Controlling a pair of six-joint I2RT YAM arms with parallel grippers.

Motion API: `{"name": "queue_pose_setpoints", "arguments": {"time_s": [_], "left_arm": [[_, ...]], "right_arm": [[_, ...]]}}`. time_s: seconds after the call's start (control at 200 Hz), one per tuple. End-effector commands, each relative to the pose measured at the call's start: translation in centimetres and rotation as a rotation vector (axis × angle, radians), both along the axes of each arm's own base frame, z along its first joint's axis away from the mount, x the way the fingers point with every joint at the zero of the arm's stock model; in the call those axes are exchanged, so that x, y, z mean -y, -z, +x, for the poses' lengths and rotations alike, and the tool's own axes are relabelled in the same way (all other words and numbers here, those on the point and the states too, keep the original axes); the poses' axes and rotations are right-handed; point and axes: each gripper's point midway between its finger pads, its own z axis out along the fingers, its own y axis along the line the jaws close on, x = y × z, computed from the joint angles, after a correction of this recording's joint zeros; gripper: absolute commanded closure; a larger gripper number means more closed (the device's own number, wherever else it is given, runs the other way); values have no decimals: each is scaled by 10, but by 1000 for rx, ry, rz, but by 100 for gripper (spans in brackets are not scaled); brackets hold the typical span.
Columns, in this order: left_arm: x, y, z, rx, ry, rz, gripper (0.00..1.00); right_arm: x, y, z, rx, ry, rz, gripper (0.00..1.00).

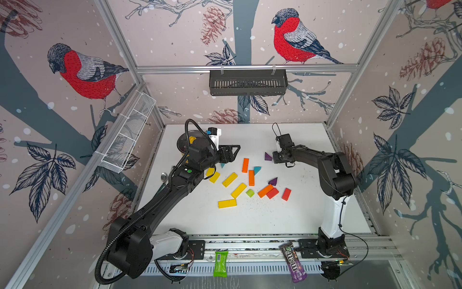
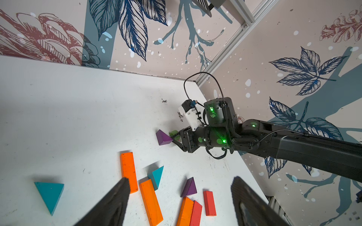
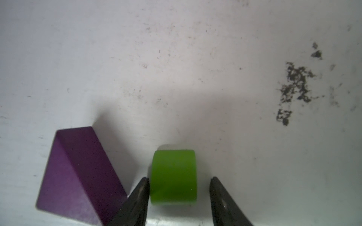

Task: Assemble a carrot with building blocks
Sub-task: Assemble the building block at the center of the board.

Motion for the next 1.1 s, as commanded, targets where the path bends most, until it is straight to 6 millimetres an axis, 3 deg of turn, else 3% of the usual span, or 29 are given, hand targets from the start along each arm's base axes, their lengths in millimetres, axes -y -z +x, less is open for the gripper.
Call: {"name": "queue_pose_setpoints", "arguments": {"time_s": [0.0,0.25,0.535,0.62,0.71,0.941,1.096], "left_arm": [[0,-5,3,16,-3,-4,18],[1,-2,3,8,-2,-6,18],[0,-4,2,16,-8,-5,18],[1,-4,2,12,-4,-8,18],[0,-3,3,10,-9,-6,18],[-1,-3,3,7,-11,-6,18],[-1,-3,3,9,-12,-4,18]], "right_arm": [[12,1,-4,-10,40,-37,50],[33,-9,-1,5,88,-26,53],[23,-21,1,12,80,43,58],[23,-29,4,37,113,80,48],[23,-34,11,49,140,107,45],[24,-22,35,24,158,110,45],[15,-8,34,-12,131,125,47]]}}
